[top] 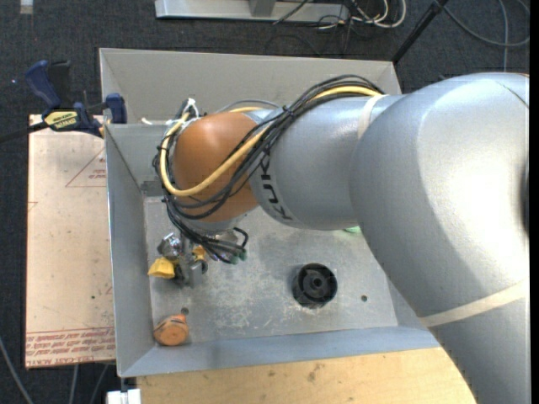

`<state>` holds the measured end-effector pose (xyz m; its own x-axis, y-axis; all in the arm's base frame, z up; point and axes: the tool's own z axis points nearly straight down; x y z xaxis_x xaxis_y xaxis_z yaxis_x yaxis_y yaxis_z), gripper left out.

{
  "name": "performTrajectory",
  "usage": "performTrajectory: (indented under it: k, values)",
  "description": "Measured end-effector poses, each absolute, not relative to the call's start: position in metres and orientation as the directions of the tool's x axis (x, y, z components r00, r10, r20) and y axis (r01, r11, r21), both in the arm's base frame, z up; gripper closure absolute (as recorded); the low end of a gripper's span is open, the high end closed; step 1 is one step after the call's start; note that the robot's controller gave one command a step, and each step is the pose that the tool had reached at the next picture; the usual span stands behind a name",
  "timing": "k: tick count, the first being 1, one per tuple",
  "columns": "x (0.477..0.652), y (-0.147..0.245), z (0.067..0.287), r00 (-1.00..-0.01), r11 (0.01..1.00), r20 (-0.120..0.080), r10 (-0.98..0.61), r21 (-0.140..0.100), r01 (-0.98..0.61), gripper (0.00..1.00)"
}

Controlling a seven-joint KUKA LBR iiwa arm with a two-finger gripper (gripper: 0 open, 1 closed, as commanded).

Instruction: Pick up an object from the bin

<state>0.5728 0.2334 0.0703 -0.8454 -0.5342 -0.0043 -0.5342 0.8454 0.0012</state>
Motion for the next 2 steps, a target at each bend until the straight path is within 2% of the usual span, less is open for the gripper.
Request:
performTrajectory:
  k: [1,2]
  values:
    - [0.586,0.241,0.07,-0.846,0.846,-0.004,-0.533,0.001,-0.533,1.0]
    - [0.579,0.239,0.081,-0.844,0.844,-0.002,-0.536,0.001,-0.536,1.0]
